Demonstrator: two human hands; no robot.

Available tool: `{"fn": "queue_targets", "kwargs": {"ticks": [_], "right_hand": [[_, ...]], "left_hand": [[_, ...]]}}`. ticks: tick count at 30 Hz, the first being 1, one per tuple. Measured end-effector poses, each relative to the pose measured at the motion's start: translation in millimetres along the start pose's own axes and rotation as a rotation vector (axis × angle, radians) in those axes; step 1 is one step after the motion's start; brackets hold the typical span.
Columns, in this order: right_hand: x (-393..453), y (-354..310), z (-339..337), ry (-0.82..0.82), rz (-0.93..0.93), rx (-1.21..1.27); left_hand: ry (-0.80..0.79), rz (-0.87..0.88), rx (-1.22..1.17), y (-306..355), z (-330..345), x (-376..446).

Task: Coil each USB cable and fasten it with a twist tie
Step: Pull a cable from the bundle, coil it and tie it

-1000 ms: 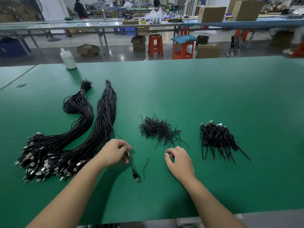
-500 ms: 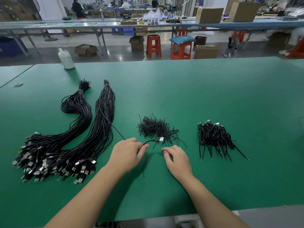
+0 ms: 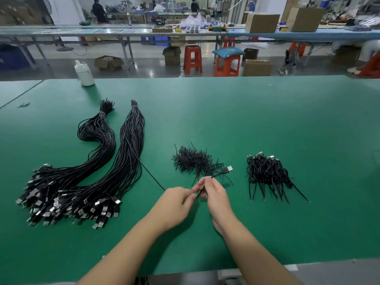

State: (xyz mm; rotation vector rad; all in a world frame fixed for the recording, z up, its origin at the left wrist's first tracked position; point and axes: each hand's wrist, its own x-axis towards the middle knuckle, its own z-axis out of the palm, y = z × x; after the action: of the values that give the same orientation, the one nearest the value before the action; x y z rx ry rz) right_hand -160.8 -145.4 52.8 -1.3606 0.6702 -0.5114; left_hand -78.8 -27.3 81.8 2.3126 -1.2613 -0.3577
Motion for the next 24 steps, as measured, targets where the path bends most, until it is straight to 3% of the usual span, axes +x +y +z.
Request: {"fn": "queue_targets", "kwargs": {"ticks": [2,5,10,16,24], "right_hand": [[-1,-8,-6,-0.060,0.052,0.122],[-7,-15,-14,-0.204,0.060,0.074],[-26,-20,0,-0.413,0.071,-0.013],[-29,-20,8,-0.461,0.086,-0.037],[-32,-25,12,-0.481,0.038,0.021]], "left_hand": [[0.090,-0.173,-0.340,-5,-8,0],[0.225,-0.233,-0.514,-18,-17,1],[-0.083,-0.159,-0.946,-11,-20,7],[-0.376,-0.210,-1.180,-2,-20,9],[-0.431,-0.133,-1.257,-6,-26,4]]}}
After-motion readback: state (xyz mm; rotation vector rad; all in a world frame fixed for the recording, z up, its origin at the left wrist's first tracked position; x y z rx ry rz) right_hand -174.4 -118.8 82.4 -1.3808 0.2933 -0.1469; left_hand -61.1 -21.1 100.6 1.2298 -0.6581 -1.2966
